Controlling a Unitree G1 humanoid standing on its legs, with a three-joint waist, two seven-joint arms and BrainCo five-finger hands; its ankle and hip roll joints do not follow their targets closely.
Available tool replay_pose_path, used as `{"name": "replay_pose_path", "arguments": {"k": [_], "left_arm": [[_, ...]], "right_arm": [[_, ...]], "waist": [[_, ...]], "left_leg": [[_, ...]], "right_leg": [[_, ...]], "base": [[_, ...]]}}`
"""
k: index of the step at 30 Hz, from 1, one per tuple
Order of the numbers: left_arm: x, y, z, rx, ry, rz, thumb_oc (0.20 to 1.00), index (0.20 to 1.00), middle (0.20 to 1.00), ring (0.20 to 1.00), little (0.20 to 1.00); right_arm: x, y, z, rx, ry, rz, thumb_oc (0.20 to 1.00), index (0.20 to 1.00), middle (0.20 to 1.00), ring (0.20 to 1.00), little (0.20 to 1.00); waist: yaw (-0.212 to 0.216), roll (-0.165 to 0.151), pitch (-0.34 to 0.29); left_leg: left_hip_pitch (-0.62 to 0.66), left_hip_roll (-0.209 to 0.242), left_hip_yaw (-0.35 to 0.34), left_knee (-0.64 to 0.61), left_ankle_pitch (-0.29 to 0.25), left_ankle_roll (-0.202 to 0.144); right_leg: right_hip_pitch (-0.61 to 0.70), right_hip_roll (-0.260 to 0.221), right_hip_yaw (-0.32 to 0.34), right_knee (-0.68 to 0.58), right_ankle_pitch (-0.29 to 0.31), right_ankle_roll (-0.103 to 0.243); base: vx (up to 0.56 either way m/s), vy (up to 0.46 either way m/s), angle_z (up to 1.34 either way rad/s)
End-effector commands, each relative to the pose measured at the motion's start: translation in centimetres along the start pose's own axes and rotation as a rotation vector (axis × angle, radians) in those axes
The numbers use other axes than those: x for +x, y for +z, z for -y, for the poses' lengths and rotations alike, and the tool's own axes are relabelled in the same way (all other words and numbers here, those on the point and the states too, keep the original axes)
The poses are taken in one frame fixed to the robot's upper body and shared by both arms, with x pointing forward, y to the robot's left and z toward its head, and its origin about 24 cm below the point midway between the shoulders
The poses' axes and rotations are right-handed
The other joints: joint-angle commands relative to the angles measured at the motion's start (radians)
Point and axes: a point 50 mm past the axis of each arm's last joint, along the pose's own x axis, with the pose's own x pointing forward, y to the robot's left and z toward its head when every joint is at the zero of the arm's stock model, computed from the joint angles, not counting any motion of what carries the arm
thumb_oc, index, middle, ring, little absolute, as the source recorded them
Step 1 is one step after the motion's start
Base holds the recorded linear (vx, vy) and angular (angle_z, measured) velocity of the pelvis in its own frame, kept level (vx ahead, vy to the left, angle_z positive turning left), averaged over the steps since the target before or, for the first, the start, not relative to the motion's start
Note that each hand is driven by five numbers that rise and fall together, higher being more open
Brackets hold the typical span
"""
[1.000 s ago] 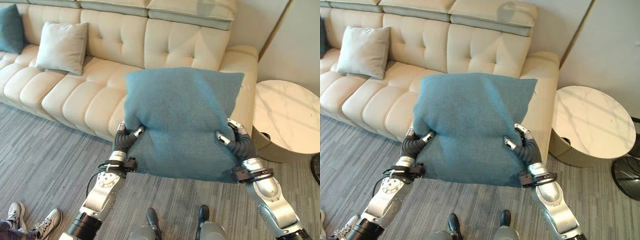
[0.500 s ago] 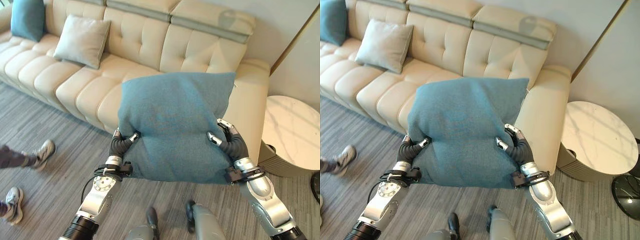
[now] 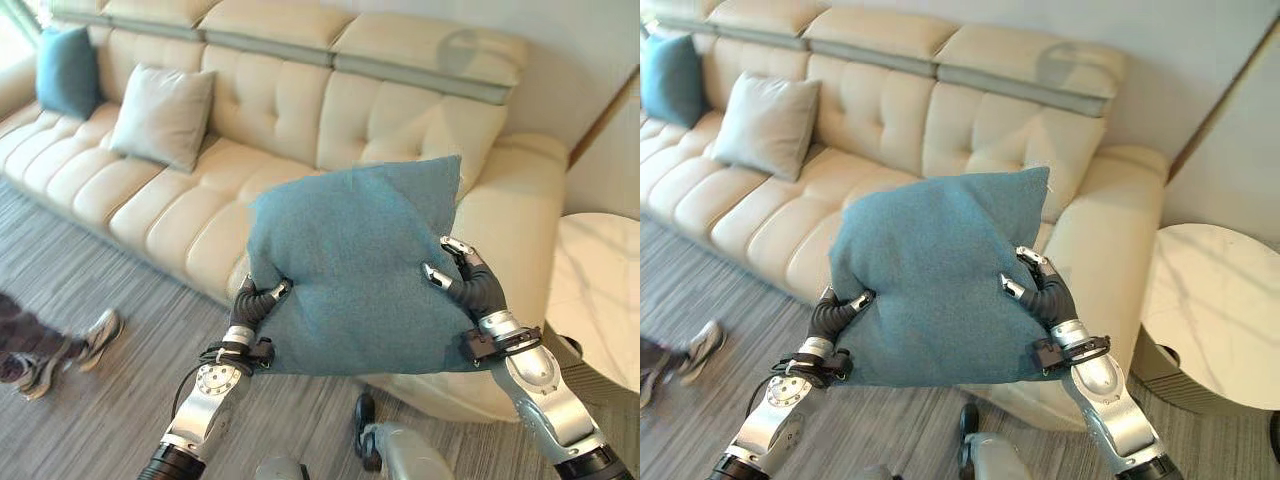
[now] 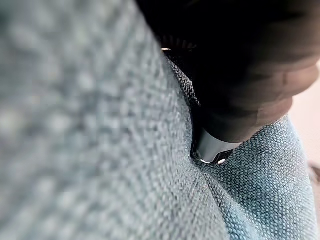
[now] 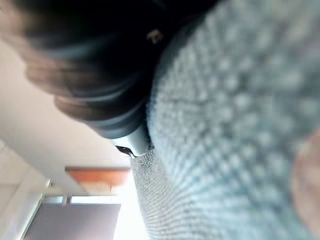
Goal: Pick up all the scattered cushions and arrange them neatly on the sofa.
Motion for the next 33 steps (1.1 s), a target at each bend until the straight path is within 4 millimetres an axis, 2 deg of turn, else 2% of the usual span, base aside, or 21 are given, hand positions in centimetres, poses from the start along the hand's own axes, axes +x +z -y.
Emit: {"name": "replay_pose_path", "arguments": {"k": [1,2,3,4,5,6,7,9,12,13,14,16,20,23,24,26,29,30,31,32,33], "left_arm": [[1.5,6.4,6.9,-0.073,-0.359,0.335,0.200,0.200,0.200,0.200,0.200],[1.5,6.4,6.9,-0.072,-0.360,0.335,0.200,0.200,0.200,0.200,0.200],[1.5,6.3,6.8,-0.069,-0.351,0.331,0.200,0.200,0.200,0.200,0.200],[1.5,6.1,6.7,-0.068,-0.340,0.323,0.200,0.200,0.200,0.200,0.200],[1.5,6.1,6.7,-0.068,-0.340,0.323,0.200,0.200,0.200,0.200,0.200],[1.5,6.1,6.5,-0.075,-0.318,0.326,0.200,0.200,0.200,0.200,0.200],[1.5,6.1,6.5,-0.075,-0.318,0.326,0.200,0.200,0.200,0.200,0.200],[1.5,5.9,6.3,-0.075,-0.296,0.320,0.200,0.200,0.200,0.200,0.200],[1.2,5.5,5.9,-0.072,-0.290,0.304,0.200,0.200,0.200,0.200,0.200],[1.1,5.3,5.4,-0.064,-0.281,0.290,0.200,0.200,0.200,0.200,0.200],[1.1,5.3,5.3,-0.063,-0.280,0.290,0.200,0.200,0.200,0.200,0.200],[1.3,5.7,4.4,-0.033,-0.256,0.302,0.200,0.200,0.200,0.200,0.200],[1.6,6.4,3.3,-0.001,-0.210,0.333,0.200,0.200,0.200,0.200,0.200],[2.5,8.2,2.1,0.036,-0.152,0.415,0.200,0.200,0.200,0.200,0.200],[2.5,8.2,2.1,0.036,-0.151,0.416,0.200,0.200,0.200,0.200,0.200],[4.1,10.7,1.9,0.039,-0.092,0.530,0.200,0.200,0.200,0.200,0.200],[5.2,11.9,1.8,0.048,-0.061,0.574,0.200,0.200,0.200,0.200,0.200],[6.5,13.5,1.8,0.068,-0.023,0.625,0.200,0.200,0.200,0.200,0.200],[7.1,14.6,1.9,0.103,-0.010,0.660,0.200,0.200,0.200,0.200,0.200],[7.1,14.6,1.9,0.104,-0.010,0.662,0.200,0.200,0.200,0.200,0.200],[8.8,17.6,2.2,0.174,0.026,0.743,0.200,0.200,0.200,0.200,0.200]], "right_arm": [[0.9,5.1,-3.6,0.042,0.200,0.304,0.200,0.200,0.200,0.200,0.200],[0.9,5.1,-3.6,0.043,0.200,0.304,0.200,0.200,0.200,0.200,0.200],[0.7,4.9,-3.5,0.037,0.192,0.294,0.200,0.200,0.200,0.200,0.200],[0.7,4.6,-3.2,0.019,0.176,0.280,0.200,0.200,0.200,0.200,0.200],[0.7,4.6,-3.2,0.018,0.176,0.279,0.200,0.200,0.200,0.200,0.200],[0.7,3.9,-2.8,0.008,0.141,0.248,0.200,0.200,0.200,0.200,0.200],[0.7,3.9,-2.8,0.008,0.141,0.248,0.200,0.200,0.200,0.200,0.200],[0.5,2.9,-1.9,0.007,0.086,0.200,0.200,0.200,0.200,0.200,0.200],[0.1,2.2,-1.7,-0.002,0.085,0.164,0.200,0.200,0.200,0.200,0.200],[0.3,1.9,-2.0,0.010,0.088,0.152,0.200,0.200,0.200,0.200,0.200],[0.3,1.9,-2.0,0.010,0.089,0.152,0.200,0.200,0.200,0.200,0.200],[1.5,2.1,-3.0,0.042,0.122,0.181,0.200,0.200,0.200,0.200,0.200],[3.4,3.0,-4.9,0.084,0.174,0.245,0.200,0.200,0.200,0.200,0.200],[5.8,4.6,-6.8,0.123,0.212,0.332,0.200,0.200,0.200,0.200,0.200],[5.9,4.6,-6.9,0.123,0.212,0.334,0.200,0.200,0.200,0.200,0.200],[8.5,6.5,-8.2,0.114,0.206,0.418,0.200,0.200,0.200,0.200,0.200],[10.0,7.2,-8.4,0.085,0.172,0.443,0.200,0.200,0.200,0.200,0.200],[11.7,7.9,-8.5,0.034,0.120,0.459,0.200,0.200,0.200,0.200,0.200],[12.5,8.6,-8.4,0.013,0.093,0.480,0.200,0.200,0.200,0.200,0.200],[12.5,8.6,-8.4,0.013,0.093,0.482,0.200,0.200,0.200,0.200,0.200],[14.7,10.6,-8.2,-0.057,0.039,0.534,0.200,0.200,0.200,0.200,0.200]], "waist": [[-0.009,-0.032,-0.049],[-0.010,-0.036,-0.052],[0.000,-0.038,-0.045],[0.013,-0.039,-0.040],[0.015,-0.040,-0.038],[0.026,-0.038,-0.034],[0.026,-0.038,-0.034],[0.023,-0.026,-0.039],[0.022,-0.016,-0.054],[0.030,-0.017,-0.057],[0.034,-0.019,-0.056],[0.056,-0.026,-0.058],[0.087,-0.028,-0.047],[0.120,-0.020,-0.004],[0.118,-0.021,-0.005],[0.143,-0.003,0.031],[0.151,0.008,0.033],[0.159,0.016,0.039],[0.164,0.020,0.040],[0.164,0.019,0.039],[0.177,0.027,0.054]], "left_leg": [[0.038,-0.035,-0.012,-0.214,0.023,0.046],[0.036,-0.039,-0.011,-0.220,0.030,0.047],[0.009,-0.034,-0.049,-0.255,0.046,0.041],[-0.021,-0.031,-0.115,-0.314,0.100,0.030],[-0.016,-0.031,-0.114,-0.318,0.101,0.029],[-0.051,-0.030,-0.183,-0.336,0.139,0.020],[-0.051,-0.030,-0.183,-0.336,0.139,0.020],[-0.056,-0.025,-0.212,-0.361,0.156,0.014],[-0.017,-0.020,-0.182,-0.385,0.151,0.016],[0.000,-0.035,-0.162,-0.384,0.142,0.033],[0.003,-0.035,-0.158,-0.385,0.141,0.034],[0.028,-0.054,-0.100,-0.396,0.123,0.063],[0.027,-0.066,-0.038,-0.400,0.109,0.081],[-0.045,-0.077,-0.006,-0.393,0.108,0.087],[-0.049,-0.077,-0.006,-0.391,0.107,0.088],[-0.169,-0.103,-0.015,-0.357,0.111,0.087],[-0.229,-0.114,-0.021,-0.355,0.123,0.087],[-0.269,-0.118,-0.024,-0.356,0.134,0.084],[-0.282,-0.118,-0.028,-0.364,0.142,0.080],[-0.286,-0.119,-0.028,-0.366,0.146,0.081],[-0.319,-0.119,-0.040,-0.374,0.162,0.069]], "right_leg": [[0.047,-0.089,0.032,-0.084,-0.034,0.144],[0.043,-0.093,0.033,-0.085,-0.031,0.145],[0.065,-0.089,0.054,-0.087,-0.042,0.145],[0.085,-0.079,0.095,-0.089,-0.053,0.138],[0.087,-0.079,0.095,-0.088,-0.055,0.138],[0.110,-0.074,0.140,-0.079,-0.068,0.134],[0.110,-0.074,0.140,-0.079,-0.068,0.134],[0.122,-0.072,0.190,-0.054,-0.090,0.137],[0.142,-0.080,0.214,-0.047,-0.100,0.144],[0.140,-0.094,0.247,-0.034,-0.094,0.154],[0.140,-0.094,0.251,-0.033,-0.094,0.155],[0.118,-0.111,0.288,-0.022,-0.077,0.182],[0.073,-0.123,0.282,-0.017,-0.056,0.201],[-0.022,-0.149,0.219,-0.010,-0.020,0.215],[-0.025,-0.149,0.218,-0.010,-0.020,0.215],[-0.101,-0.184,0.189,-0.036,0.013,0.212],[-0.156,-0.191,0.185,-0.042,0.030,0.213],[-0.190,-0.194,0.176,-0.044,0.035,0.215],[-0.206,-0.194,0.174,-0.046,0.039,0.217],[-0.210,-0.195,0.175,-0.048,0.042,0.217],[-0.240,-0.194,0.168,-0.048,0.047,0.220]], "base": [[0.14,0.047,-0.72],[0.23,0.069,-0.75],[0.19,0.063,-0.79],[0.20,0.062,-1.00],[0.26,0.124,-0.95],[0.14,0.083,-0.95],[0.22,0.158,-0.82],[0.24,0.222,-0.80],[0.27,0.254,-0.73],[0.26,0.280,-0.48],[0.24,0.306,-0.71],[0.13,0.224,-0.74],[0.00,0.105,-0.81],[-0.18,0.053,-0.37],[-0.25,0.038,-0.22],[-0.24,0.057,0.05],[-0.14,0.046,0.21],[-0.05,0.023,0.13],[-0.06,0.022,0.05],[-0.04,0.003,0.04],[-0.05,0.001,0.06]]}}
